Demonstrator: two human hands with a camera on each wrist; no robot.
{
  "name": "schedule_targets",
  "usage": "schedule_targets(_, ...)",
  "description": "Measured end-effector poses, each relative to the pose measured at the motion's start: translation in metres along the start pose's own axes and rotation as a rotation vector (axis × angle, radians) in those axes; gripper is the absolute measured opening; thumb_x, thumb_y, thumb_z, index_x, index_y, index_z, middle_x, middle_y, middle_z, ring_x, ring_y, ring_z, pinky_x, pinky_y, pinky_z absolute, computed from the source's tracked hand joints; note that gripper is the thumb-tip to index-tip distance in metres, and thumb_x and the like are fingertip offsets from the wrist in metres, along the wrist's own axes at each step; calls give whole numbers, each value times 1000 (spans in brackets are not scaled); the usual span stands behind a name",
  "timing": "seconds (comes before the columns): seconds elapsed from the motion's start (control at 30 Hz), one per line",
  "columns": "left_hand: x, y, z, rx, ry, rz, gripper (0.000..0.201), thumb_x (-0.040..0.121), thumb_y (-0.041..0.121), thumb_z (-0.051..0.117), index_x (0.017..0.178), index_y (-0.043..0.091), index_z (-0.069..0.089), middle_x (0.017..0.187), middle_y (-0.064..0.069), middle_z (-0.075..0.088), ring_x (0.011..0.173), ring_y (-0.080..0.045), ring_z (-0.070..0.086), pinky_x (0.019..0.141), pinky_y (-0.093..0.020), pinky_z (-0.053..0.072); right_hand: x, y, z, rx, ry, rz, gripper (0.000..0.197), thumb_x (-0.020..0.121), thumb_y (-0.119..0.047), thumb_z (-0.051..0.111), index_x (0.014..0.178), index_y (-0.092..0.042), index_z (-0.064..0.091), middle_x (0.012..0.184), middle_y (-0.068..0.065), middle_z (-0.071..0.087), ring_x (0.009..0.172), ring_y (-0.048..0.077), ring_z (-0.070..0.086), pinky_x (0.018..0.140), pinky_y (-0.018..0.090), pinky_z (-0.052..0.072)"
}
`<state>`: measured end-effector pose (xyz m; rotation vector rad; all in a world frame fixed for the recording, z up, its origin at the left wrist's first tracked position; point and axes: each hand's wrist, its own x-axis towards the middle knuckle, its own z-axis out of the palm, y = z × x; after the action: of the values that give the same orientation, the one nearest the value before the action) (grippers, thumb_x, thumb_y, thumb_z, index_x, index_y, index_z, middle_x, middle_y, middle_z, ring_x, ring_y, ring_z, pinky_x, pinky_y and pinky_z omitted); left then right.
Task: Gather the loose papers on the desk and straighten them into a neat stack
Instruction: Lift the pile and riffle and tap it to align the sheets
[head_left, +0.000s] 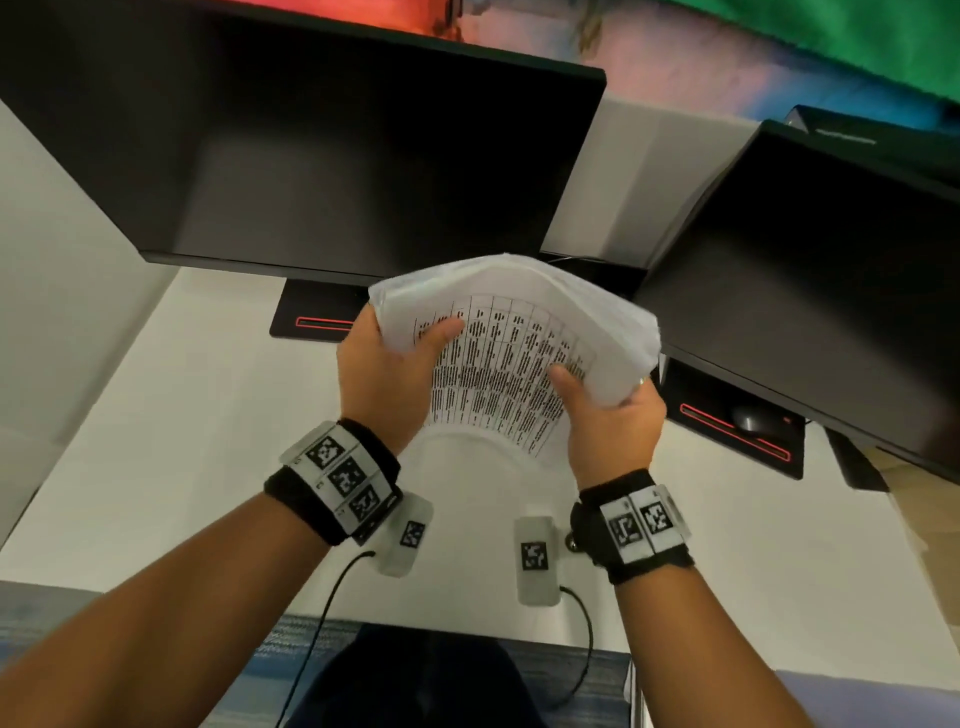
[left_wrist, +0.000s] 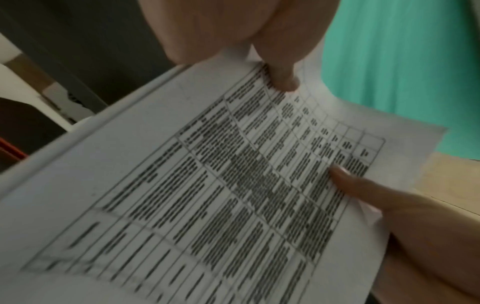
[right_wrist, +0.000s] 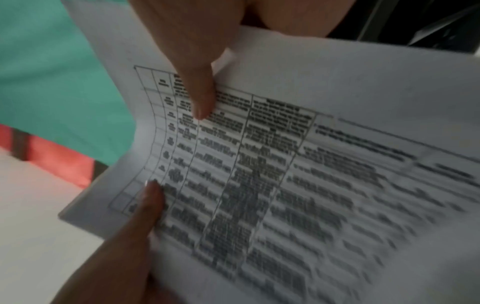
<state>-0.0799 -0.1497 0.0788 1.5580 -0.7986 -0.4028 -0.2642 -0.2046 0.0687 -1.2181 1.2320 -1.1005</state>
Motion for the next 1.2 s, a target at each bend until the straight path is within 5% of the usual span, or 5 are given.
schedule_targets(0.23,-21,-36,-24,5,-333,-49,91,70,69,65,130,3,46,112,1,65,101,-2,67,77,-18,58,-27,25,-8,21,2,169,54,66,-15,87,114,-22,63,103,-3,74,91,6,73,71,24,61)
schedule_targets(0.37,-14,-17,-27,-360,-322,-265,75,69,83,49,123,30,51,112,6,71,104,0,67,82,-16,54,-25,21,-9,27,-40,157,47,67,-6,86,105,-23,64,91,-9,77,84,3,74,66,19,58)
schedule_targets(0.63,-2,-8,-29,-299,-347,-221,67,91,55,31,150,23,31,146,4,50,130,-2,49,104,-18,45,-24,23,-5,49,-30,126,52,63,-11,88,108,-18,65,93,-5,75,84,4,74,68,21,59)
schedule_targets(0.93,21,13,-23,-259,-113,-251,34,94,24,47,119,18,69,113,-2,71,109,-18,65,100,-43,51,-25,25,-6,31,-54,121,45,65,-6,87,102,-17,67,91,-3,77,85,9,75,69,24,60)
schedule_targets(1.2,27,14,-23,-342,-170,-214,42,91,23,56,133,17,55,118,-3,71,110,-16,66,95,-33,53,-24,21,-9,57,-39,145,42,70,0,83,87,-28,58,75,-12,70,67,-5,71,58,16,58)
